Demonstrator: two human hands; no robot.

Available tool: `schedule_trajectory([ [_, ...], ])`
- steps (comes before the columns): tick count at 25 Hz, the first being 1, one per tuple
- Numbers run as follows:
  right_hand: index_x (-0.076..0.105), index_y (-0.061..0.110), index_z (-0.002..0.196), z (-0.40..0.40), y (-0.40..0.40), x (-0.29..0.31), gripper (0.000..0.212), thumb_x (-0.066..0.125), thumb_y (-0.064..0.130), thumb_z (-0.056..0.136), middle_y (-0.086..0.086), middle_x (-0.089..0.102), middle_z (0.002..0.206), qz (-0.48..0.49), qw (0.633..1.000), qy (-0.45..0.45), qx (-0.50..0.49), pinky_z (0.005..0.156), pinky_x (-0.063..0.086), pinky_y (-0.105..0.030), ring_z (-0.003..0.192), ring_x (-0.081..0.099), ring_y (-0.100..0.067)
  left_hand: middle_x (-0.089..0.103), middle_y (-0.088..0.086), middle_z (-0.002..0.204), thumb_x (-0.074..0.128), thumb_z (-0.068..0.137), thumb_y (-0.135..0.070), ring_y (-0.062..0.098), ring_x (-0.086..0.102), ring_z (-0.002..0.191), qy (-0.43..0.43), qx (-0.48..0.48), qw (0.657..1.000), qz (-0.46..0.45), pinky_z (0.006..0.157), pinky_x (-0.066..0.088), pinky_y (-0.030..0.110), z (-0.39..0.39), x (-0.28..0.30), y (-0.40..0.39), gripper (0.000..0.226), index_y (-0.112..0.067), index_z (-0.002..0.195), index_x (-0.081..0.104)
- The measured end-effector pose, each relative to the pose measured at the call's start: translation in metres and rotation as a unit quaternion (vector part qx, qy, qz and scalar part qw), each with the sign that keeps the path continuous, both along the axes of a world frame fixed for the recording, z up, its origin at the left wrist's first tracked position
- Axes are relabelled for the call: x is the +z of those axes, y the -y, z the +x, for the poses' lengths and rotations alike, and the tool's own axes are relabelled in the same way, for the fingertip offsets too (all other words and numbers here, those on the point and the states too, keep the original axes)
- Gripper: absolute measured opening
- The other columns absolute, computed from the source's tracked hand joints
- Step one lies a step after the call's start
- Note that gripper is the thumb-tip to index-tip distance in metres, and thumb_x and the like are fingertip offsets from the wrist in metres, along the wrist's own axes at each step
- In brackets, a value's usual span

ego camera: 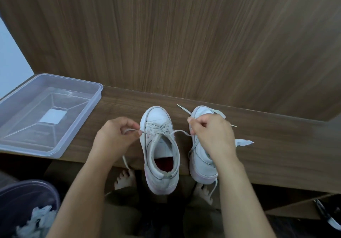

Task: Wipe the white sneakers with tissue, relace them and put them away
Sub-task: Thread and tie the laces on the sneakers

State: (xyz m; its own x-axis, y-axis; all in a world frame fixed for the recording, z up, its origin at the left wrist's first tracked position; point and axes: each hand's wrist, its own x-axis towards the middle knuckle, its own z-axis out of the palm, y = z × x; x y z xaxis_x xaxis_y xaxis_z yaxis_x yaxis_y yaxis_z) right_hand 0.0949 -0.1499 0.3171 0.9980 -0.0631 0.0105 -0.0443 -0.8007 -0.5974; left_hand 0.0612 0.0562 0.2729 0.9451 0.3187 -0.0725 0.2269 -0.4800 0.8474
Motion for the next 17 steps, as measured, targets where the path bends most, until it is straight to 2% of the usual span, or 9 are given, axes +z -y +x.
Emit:
schedule_trajectory([
  [2, 0.066, 0.015, 0.077, 0.003, -0.007, -0.005, 0.037, 0.049, 0.045, 0.092, 0.004, 0.068, 0.058, 0.008, 0.997, -0.069, 0.03, 0.068, 0.052, -0.03, 0.052, 0.063, -0.012, 0.061, -0.003, 0.068, 0.072, 0.078, -0.016, 0.011, 0.054, 0.067, -0.004, -0.016, 1.0, 0.023, 0.06, 0.041, 0.026, 0.002, 0.0, -0.008, 0.014, -0.03, 0.076, 0.067],
  [4, 0.061, 0.018, 0.098, 0.008, -0.011, -0.004, 0.033, 0.046, 0.047, 0.092, 0.003, 0.071, 0.065, -0.015, 0.989, -0.13, 0.064, 0.072, 0.054, -0.031, 0.048, 0.065, -0.009, 0.056, -0.006, 0.062, 0.075, 0.076, -0.016, 0.008, 0.05, 0.062, 0.018, 0.001, 0.998, 0.056, 0.056, 0.037, 0.024, 0.004, 0.002, -0.013, 0.015, -0.028, 0.073, 0.068],
  [6, 0.051, 0.022, 0.118, 0.016, -0.013, 0.001, 0.034, 0.051, 0.043, 0.091, 0.0, 0.071, 0.076, 0.016, 0.98, -0.179, 0.082, 0.067, 0.055, -0.029, 0.056, 0.068, -0.011, 0.05, -0.007, 0.059, 0.076, 0.073, -0.021, 0.006, 0.046, 0.058, 0.042, 0.059, 0.993, 0.096, 0.05, 0.033, 0.024, 0.006, 0.008, -0.014, 0.01, -0.022, 0.07, 0.067],
  [8, 0.05, 0.019, 0.124, 0.025, -0.013, 0.004, 0.039, 0.06, 0.032, 0.089, -0.003, 0.07, 0.091, 0.103, 0.97, -0.205, 0.083, 0.062, 0.053, -0.027, 0.071, 0.07, -0.015, 0.054, -0.001, 0.06, 0.072, 0.075, -0.025, 0.012, 0.05, 0.057, 0.032, 0.114, 0.99, 0.075, 0.05, 0.034, 0.025, 0.011, 0.012, -0.013, 0.014, -0.017, 0.07, 0.063],
  [9, 0.053, 0.017, 0.123, 0.027, -0.014, 0.005, 0.038, 0.063, 0.025, 0.088, -0.003, 0.069, 0.096, 0.153, 0.967, -0.188, 0.077, 0.064, 0.053, -0.026, 0.078, 0.07, -0.015, 0.059, 0.003, 0.062, 0.07, 0.078, -0.025, 0.016, 0.056, 0.058, 0.026, 0.123, 0.992, 0.025, 0.05, 0.035, 0.025, 0.013, 0.013, -0.011, 0.015, -0.015, 0.07, 0.061],
  [11, 0.061, 0.016, 0.116, 0.025, -0.014, 0.003, 0.03, 0.064, 0.015, 0.086, 0.0, 0.071, 0.099, 0.28, 0.948, -0.142, 0.053, 0.074, 0.054, -0.026, 0.089, 0.068, -0.014, 0.069, 0.012, 0.071, 0.068, 0.079, -0.018, 0.024, 0.067, 0.066, 0.023, 0.12, 0.984, -0.129, 0.051, 0.042, 0.026, 0.018, 0.011, -0.005, 0.01, -0.013, 0.073, 0.061],
  [14, 0.064, 0.013, 0.105, 0.021, -0.02, 0.0, 0.02, 0.064, 0.008, 0.086, -0.003, 0.073, 0.099, 0.464, 0.873, -0.147, 0.021, 0.083, 0.055, -0.03, 0.093, 0.07, -0.017, 0.073, 0.015, 0.088, 0.066, 0.079, -0.012, 0.023, 0.071, 0.08, 0.044, 0.119, 0.956, -0.264, 0.06, 0.053, 0.03, 0.028, 0.011, 0.006, 0.013, -0.014, 0.072, 0.055],
  [15, 0.063, 0.012, 0.103, 0.022, -0.021, -0.001, 0.018, 0.063, 0.006, 0.086, -0.004, 0.074, 0.098, 0.491, 0.859, -0.144, 0.017, 0.083, 0.055, -0.03, 0.092, 0.071, -0.018, 0.073, 0.014, 0.091, 0.064, 0.081, -0.011, 0.02, 0.071, 0.08, 0.06, 0.116, 0.945, -0.299, 0.062, 0.055, 0.03, 0.03, 0.014, 0.01, 0.017, -0.016, 0.07, 0.051],
  [17, 0.059, 0.011, 0.102, 0.022, -0.023, 0.0, 0.016, 0.06, 0.004, 0.087, -0.003, 0.074, 0.096, 0.499, 0.857, -0.132, 0.012, 0.077, 0.055, -0.027, 0.086, 0.071, -0.016, 0.073, 0.013, 0.094, 0.062, 0.084, -0.009, 0.019, 0.07, 0.082, 0.094, 0.098, 0.919, -0.371, 0.067, 0.056, 0.031, 0.032, 0.018, 0.017, 0.024, -0.018, 0.067, 0.048],
])
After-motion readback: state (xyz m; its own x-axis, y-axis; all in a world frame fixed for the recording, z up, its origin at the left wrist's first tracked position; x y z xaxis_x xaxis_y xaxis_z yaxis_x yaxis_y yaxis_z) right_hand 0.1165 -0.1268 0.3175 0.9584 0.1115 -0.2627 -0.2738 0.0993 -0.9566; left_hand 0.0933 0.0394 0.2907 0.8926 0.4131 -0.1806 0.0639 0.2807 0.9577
